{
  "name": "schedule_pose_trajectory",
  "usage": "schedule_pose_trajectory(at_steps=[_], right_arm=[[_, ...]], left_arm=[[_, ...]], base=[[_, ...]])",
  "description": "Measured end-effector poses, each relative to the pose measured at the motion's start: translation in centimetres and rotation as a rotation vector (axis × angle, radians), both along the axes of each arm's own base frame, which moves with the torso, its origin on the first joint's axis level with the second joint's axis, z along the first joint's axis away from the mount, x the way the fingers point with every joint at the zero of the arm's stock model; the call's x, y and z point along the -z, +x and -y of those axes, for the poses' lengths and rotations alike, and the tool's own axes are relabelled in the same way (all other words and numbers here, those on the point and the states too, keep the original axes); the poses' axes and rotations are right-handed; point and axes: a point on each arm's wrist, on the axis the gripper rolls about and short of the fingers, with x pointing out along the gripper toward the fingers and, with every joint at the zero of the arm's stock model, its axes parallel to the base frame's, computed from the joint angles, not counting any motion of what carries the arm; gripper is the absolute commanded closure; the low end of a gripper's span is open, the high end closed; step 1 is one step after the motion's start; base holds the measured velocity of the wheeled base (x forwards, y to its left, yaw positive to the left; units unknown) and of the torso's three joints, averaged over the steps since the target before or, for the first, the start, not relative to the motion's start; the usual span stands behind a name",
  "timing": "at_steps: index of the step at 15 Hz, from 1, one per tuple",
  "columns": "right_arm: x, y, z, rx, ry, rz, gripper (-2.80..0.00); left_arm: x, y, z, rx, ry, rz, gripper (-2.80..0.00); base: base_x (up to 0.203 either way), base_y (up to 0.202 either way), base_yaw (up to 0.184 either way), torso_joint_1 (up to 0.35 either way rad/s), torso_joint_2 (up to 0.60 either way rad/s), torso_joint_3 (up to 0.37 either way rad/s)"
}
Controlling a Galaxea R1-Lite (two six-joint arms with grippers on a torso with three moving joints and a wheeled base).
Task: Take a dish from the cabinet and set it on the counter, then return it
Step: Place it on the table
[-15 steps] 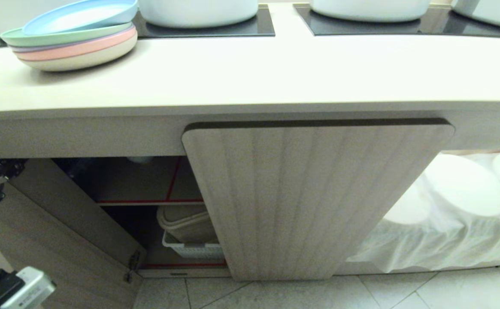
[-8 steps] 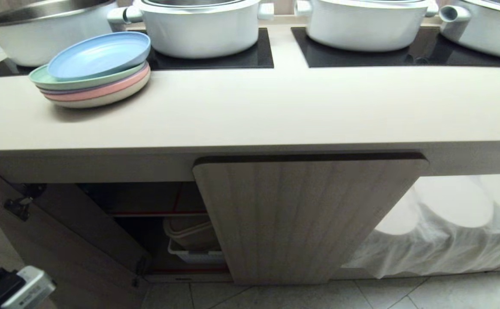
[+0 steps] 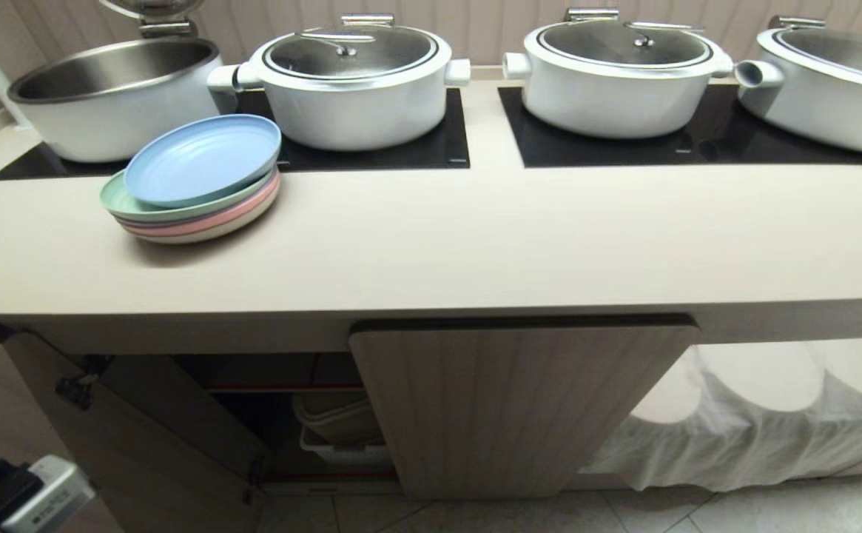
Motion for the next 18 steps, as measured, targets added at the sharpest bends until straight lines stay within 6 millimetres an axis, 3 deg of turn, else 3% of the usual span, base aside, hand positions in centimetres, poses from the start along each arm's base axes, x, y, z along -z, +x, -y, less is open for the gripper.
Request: schedule_pose_trajectory(at_steps=[6,18], right_arm=[[-0.01,0.00,0.00,0.000,0.001,0.001,0.00],[-0.01,0.00,0.00,0.000,0.001,0.001,0.00]], left_arm=[[0.00,0.00,0.01,0.001,-0.001,-0.001,0.00],[0.00,0.00,0.01,0.001,-0.001,-0.001,0.00]], base=[[0.000,0.000,0.000,0.266,-0.56,-0.296],[0.000,0.000,0.000,0.172,-0.35,-0.176]])
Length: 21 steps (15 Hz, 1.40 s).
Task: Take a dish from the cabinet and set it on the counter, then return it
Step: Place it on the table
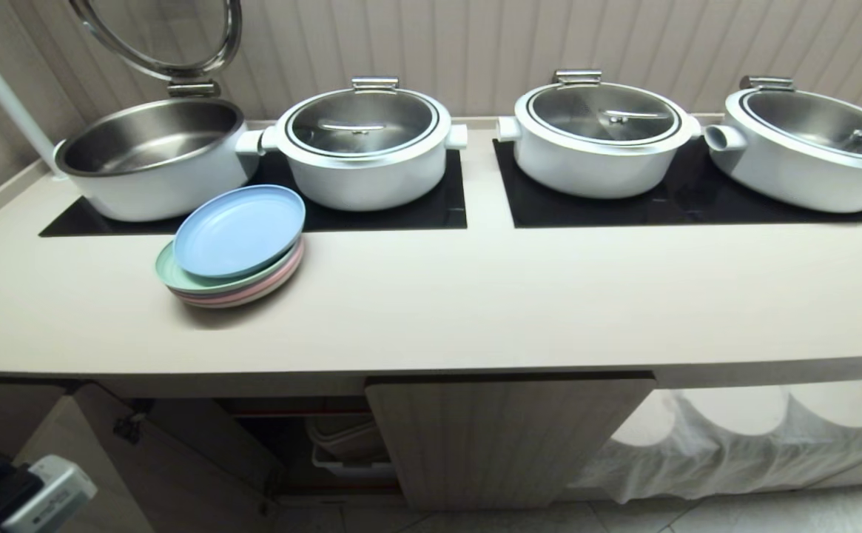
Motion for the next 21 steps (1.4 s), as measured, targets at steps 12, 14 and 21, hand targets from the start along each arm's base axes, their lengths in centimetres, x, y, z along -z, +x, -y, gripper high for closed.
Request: schedule_pose_trajectory(at_steps=[12,14,21], right_arm=[[0.00,0.00,0.00,0.000,0.000,0.000,0.00],[0.00,0.00,0.00,0.000,0.000,0.000,0.00],[0.00,0.00,0.00,0.000,-0.001,0.000,0.00]], left_arm=[[0.00,0.00,0.00,-0.001,0.000,0.000,0.00],[-0.01,0.00,0.00,-0.001,0.001,0.001,0.00],[-0.39,0.24,0.14,-0.001,-0.003,0.008,0.00]], base=[[0.000,0.000,0.000,0.095,-0.19,-0.096],[0.000,0.000,0.000,0.000,0.00,0.000],[0.000,0.000,0.000,0.000,0.00,0.000]])
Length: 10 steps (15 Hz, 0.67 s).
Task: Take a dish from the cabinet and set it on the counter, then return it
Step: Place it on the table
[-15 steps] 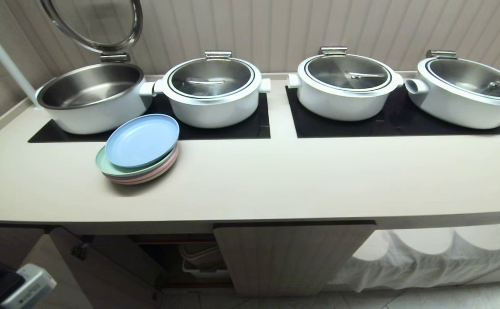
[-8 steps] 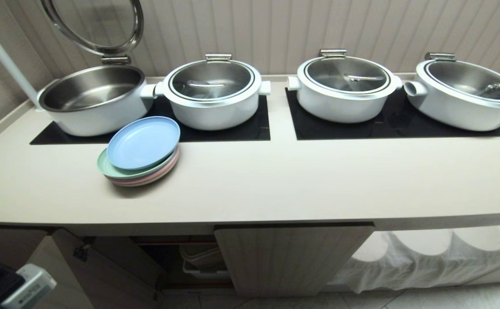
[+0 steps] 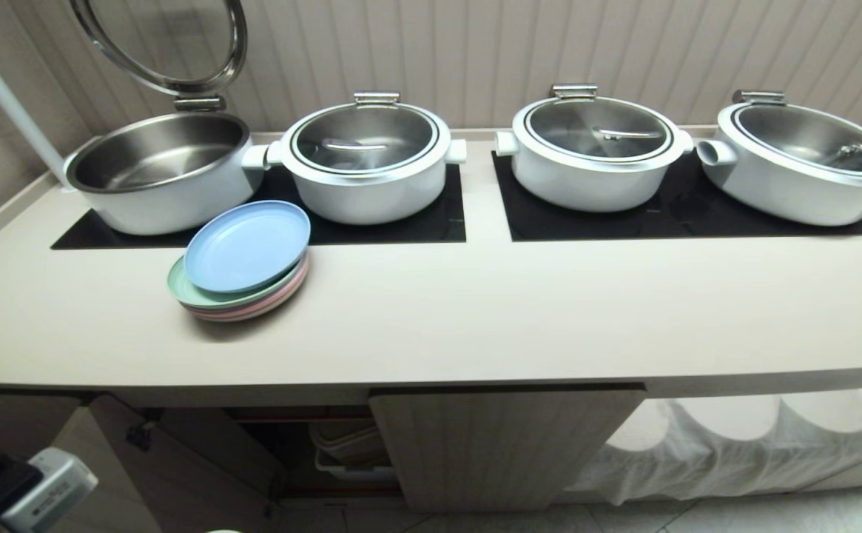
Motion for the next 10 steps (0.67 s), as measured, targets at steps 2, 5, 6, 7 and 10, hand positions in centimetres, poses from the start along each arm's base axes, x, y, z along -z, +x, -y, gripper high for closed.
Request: schedule_pose_trajectory(at_steps=[2,5,6,7,10], right_arm=[[0.00,0.00,0.00,0.000,0.000,0.000,0.00],[0.00,0.00,0.00,0.000,0.000,0.000,0.00],[0.00,0.00,0.00,0.000,0.000,0.000,0.00],[0.00,0.00,0.00,0.000,0.001,0.000,0.00],[0.00,0.00,0.00,0.000,0.001,0.000,0.00]], left_arm=[[-0.02,0.04,0.03,0.002,-0.001,-0.002,0.00],[-0.02,0.05,0.02,-0.003,0.004,0.001,0.00],[-0.03,0.05,0.02,-0.005,0.005,0.002,0.00],[-0.08,0.06,0.02,-0.005,0.004,0.004,0.00],[-0.08,0.05,0.01,-0.005,0.004,0.005,0.00]], base=[[0.000,0.000,0.000,0.000,0.00,0.000],[0.000,0.000,0.000,0.000,0.00,0.000],[0.000,0.000,0.000,0.000,0.00,0.000],[0.000,0.000,0.000,0.000,0.00,0.000],[0.000,0.000,0.000,0.000,0.00,0.000]])
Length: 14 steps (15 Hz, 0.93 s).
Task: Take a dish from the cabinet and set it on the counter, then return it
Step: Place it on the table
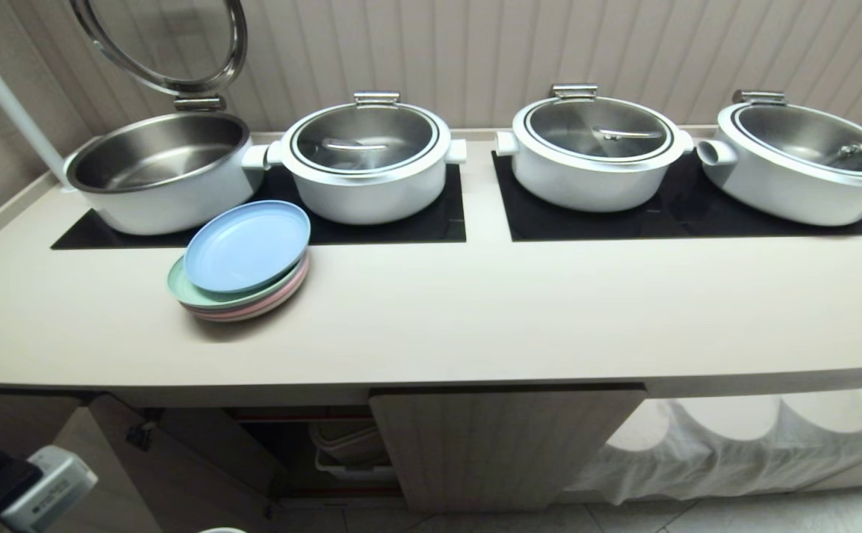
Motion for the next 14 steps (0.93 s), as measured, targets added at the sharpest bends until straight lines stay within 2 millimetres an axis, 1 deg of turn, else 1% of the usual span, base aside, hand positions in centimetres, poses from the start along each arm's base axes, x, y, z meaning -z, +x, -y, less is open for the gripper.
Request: schedule_pose_trajectory(at_steps=[14], right_arm=[[0.00,0.00,0.00,0.000,0.000,0.000,0.00]], left_arm=[[0.12,-0.14,-0.21,-0.017,-0.001,0.004,0.00]], base=[[0.000,0.000,0.000,0.000,0.00,0.000]])
